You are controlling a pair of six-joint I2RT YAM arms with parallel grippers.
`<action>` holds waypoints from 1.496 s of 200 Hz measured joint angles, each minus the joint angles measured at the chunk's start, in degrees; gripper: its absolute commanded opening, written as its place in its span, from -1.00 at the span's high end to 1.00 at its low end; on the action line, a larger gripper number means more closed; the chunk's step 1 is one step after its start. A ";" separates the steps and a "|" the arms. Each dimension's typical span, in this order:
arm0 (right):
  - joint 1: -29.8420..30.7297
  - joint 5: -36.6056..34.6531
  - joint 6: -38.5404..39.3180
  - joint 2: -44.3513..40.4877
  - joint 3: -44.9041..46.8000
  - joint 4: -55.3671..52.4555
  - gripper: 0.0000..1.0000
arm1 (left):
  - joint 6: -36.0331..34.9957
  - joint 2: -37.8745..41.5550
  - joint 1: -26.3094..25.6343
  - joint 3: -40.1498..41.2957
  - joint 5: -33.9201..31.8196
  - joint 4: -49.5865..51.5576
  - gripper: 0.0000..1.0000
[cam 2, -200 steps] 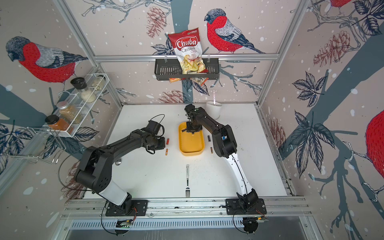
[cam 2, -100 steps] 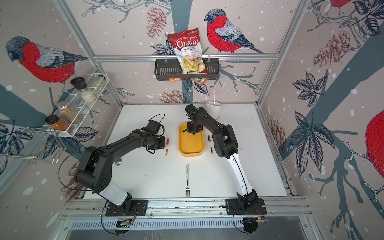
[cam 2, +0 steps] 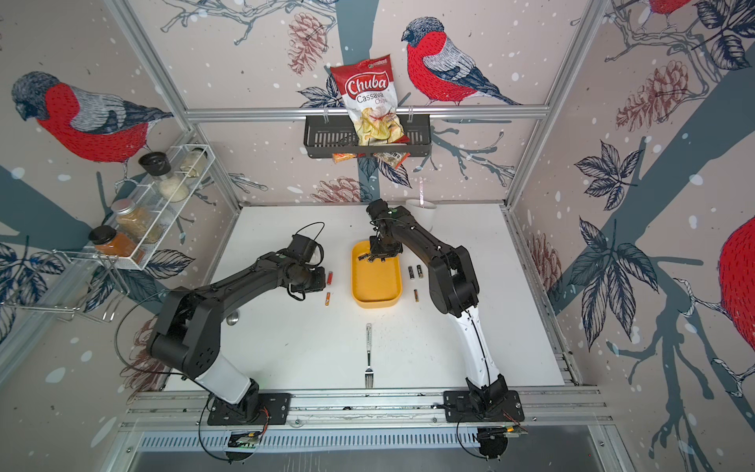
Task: Take the batteries out of the storage box
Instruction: Pick up the battery from the storage box, then place the battery at the center of the board.
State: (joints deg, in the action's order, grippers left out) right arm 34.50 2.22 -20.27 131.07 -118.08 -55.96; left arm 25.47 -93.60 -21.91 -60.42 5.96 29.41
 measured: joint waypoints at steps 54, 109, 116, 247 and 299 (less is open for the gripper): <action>0.00 0.13 0.00 -4.70 2.10 -0.11 0.58 | -0.09 -0.59 0.00 -1.16 -0.02 0.26 0.36; -0.81 -0.72 -0.44 -13.94 10.75 0.22 0.59 | -0.52 -1.46 0.00 -2.69 0.00 1.05 0.36; -0.87 -0.94 -0.66 -15.47 12.66 0.17 0.59 | -0.66 -1.53 0.00 -2.95 0.00 1.11 0.36; -7.19 -3.19 -1.86 -33.44 45.57 7.61 0.59 | -1.92 -3.78 0.00 -7.76 0.07 1.88 0.36; -8.26 -2.86 -0.28 -31.63 50.49 12.24 0.59 | -1.90 -3.78 0.00 -7.85 0.04 3.02 0.36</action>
State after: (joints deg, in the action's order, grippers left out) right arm 26.24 -0.64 -20.56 99.44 -67.59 -43.72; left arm 23.57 -97.38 -21.91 -68.27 6.00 32.42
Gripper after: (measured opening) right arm 0.206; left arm 0.320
